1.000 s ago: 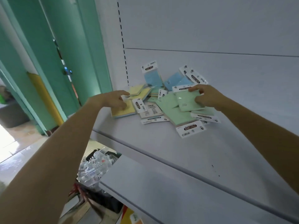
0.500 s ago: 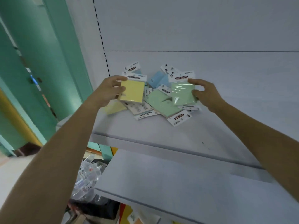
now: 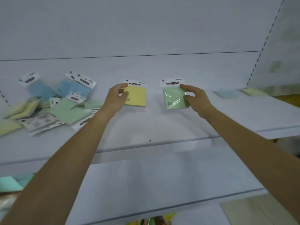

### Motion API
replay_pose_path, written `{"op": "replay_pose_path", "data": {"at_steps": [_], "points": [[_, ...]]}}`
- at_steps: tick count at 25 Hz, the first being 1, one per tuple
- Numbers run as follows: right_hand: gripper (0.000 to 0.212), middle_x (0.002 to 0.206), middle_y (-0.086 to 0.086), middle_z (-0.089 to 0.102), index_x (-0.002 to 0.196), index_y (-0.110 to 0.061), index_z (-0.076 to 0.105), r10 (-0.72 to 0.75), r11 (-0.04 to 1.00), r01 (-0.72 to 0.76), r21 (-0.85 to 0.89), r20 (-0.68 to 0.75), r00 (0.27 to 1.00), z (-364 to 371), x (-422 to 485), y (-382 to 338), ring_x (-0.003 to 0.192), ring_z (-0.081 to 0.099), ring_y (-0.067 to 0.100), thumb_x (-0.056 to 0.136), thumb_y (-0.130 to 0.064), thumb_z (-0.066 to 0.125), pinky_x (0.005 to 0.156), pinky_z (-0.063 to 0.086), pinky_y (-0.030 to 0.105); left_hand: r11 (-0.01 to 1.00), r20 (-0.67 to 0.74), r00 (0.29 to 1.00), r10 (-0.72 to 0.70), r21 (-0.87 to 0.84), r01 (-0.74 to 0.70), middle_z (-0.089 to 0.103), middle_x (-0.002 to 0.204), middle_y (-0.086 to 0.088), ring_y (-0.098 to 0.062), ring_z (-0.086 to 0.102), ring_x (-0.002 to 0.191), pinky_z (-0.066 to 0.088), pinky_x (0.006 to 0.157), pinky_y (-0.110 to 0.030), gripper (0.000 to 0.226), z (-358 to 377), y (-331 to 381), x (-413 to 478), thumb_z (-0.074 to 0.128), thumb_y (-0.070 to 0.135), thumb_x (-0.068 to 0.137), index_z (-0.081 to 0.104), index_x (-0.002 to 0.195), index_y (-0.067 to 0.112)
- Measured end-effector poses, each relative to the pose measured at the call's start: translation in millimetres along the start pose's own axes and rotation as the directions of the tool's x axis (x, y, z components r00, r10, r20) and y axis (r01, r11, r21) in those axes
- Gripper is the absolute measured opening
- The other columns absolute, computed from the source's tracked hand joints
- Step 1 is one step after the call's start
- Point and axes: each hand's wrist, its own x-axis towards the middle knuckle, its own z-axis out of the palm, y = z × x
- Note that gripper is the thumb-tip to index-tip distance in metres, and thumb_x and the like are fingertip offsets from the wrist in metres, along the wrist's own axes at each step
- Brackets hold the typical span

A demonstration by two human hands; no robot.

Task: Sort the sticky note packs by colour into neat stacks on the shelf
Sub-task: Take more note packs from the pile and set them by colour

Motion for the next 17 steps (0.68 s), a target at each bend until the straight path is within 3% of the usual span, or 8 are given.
{"op": "replay_pose_path", "data": {"at_steps": [5,8,10,14,17], "points": [[0.046,0.122,-0.002,0.054,0.124,-0.016,0.055,0.024,0.998,-0.028,-0.059,-0.064,0.998,-122,6,46,0.105,0.046,0.011,0.086,0.005,0.042,0.082,0.039,0.018,0.998,0.033,0.999,-0.028,-0.061,0.03,0.055,0.127,-0.022,-0.018,0.051,0.09,0.037,0.041,0.001,0.035,118,42,0,0.049,0.006,0.091,0.053,0.126,0.009],[0.045,0.115,-0.008,0.049,0.125,-0.017,0.055,0.039,0.995,-0.048,-0.093,-0.098,0.994,-185,9,75,0.103,0.046,0.011,0.087,0.003,0.042,0.075,0.038,0.011,0.996,0.066,0.997,-0.043,-0.079,0.048,0.054,0.127,-0.023,-0.018,0.051,0.091,0.037,0.042,0.0,0.036,182,63,1,0.05,0.006,0.091,0.052,0.126,0.009],[0.044,0.117,-0.009,0.047,0.126,-0.018,0.054,0.064,0.99,-0.077,-0.121,-0.105,0.992,-215,11,93,0.102,0.045,0.011,0.089,0.001,0.042,0.066,0.039,0.002,0.994,0.083,0.995,-0.062,-0.087,0.069,0.055,0.127,-0.023,-0.017,0.05,0.092,0.04,0.047,-0.005,0.036,212,74,5,0.05,0.006,0.09,0.052,0.126,0.009],[0.044,0.122,-0.003,0.049,0.126,-0.021,0.053,0.106,0.98,-0.125,-0.152,-0.131,0.986,-258,27,122,0.089,0.052,0.009,0.089,-0.001,0.041,0.063,0.043,0.01,0.992,0.117,0.992,-0.045,-0.109,0.058,0.054,0.125,-0.02,-0.02,0.052,0.097,0.045,0.061,-0.015,0.035,265,95,21,0.052,0.006,0.089,0.053,0.125,0.009],[0.044,0.116,-0.004,0.048,0.125,-0.022,0.054,0.131,0.975,-0.162,-0.151,-0.197,0.971,-284,45,133,0.088,0.051,0.011,0.089,-0.001,0.041,0.06,0.041,0.01,0.988,0.17,0.985,-0.021,-0.147,0.046,0.051,0.115,-0.015,-0.027,0.053,0.107,0.05,0.084,-0.034,0.034,307,111,45,0.054,0.005,0.088,0.054,0.122,0.007]]}}
